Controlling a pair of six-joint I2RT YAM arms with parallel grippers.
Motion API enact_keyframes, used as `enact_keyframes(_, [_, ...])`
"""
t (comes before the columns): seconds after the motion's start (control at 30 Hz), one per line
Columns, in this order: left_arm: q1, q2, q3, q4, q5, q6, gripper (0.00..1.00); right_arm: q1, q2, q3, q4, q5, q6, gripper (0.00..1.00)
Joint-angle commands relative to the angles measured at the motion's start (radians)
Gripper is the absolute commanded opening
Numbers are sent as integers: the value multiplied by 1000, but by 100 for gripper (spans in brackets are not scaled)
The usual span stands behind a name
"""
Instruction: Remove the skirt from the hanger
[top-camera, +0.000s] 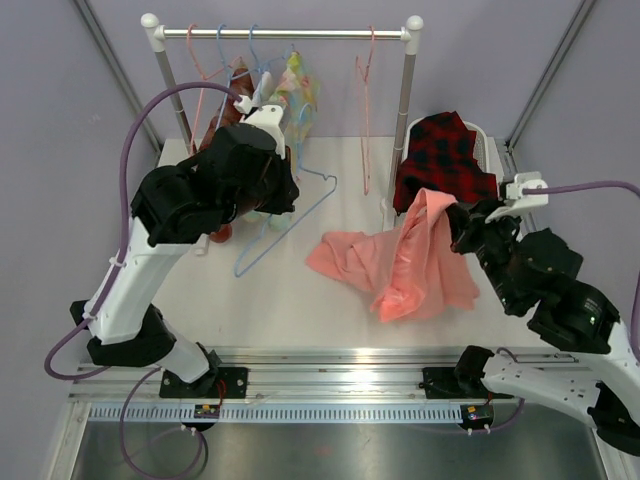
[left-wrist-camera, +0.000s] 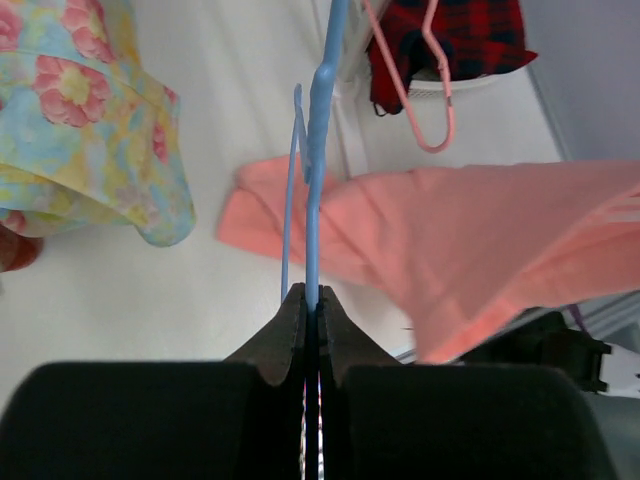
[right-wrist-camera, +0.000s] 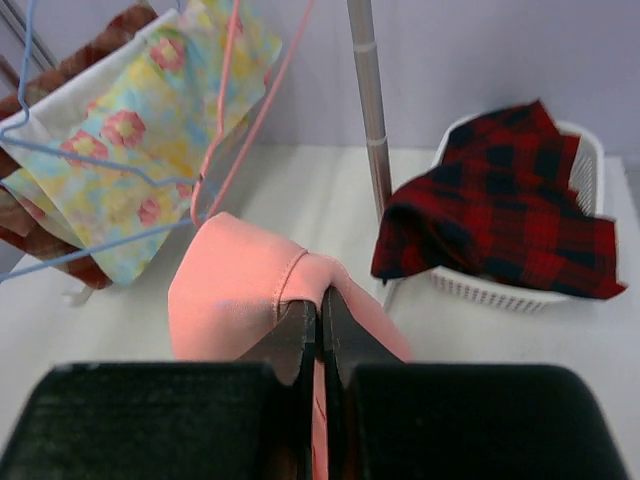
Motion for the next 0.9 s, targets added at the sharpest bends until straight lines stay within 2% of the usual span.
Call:
enact_keyframes(0.0, [-1,-34,-8,4,-104,41,0,-5,107,172,186,13,-198,0])
enact_keyframes(0.13, [19,-37,0,63,-109,75,0,-5,299,474,212,56,-322,0])
enact_keyframes(0.27, [48,-43,-18,87,-98,106,0,-19,445,585,409,56,-527,0])
enact_keyframes(0.3, [55,-60,-37,103,-95,113,0,-33,474,615,433,57,-603,0])
enact_keyframes(0.37, [65,-75,-77,149,-89,127,0,-85,552,718,457,28,-644,0])
enact_keyframes(0.53, [102,-111,-169,204,-58,150,0,-364,735,986,387,-106,-662,0])
enact_keyframes(0.6, [111,-126,-202,221,-52,153,0,-486,860,1240,321,-151,-675,0])
enact_keyframes(0.63, [112,-126,-215,225,-47,155,0,-523,909,1242,321,-171,-673,0])
enact_keyframes(0.67, [115,-129,-221,228,-46,158,0,-549,999,1389,287,-186,-678,0])
enact_keyframes(0.73, [118,-132,-242,233,-49,167,0,-617,1014,1365,410,-205,-707,0])
enact_keyframes(0.87, [129,-146,-269,245,-44,178,0,-729,1061,1416,416,-271,-611,0])
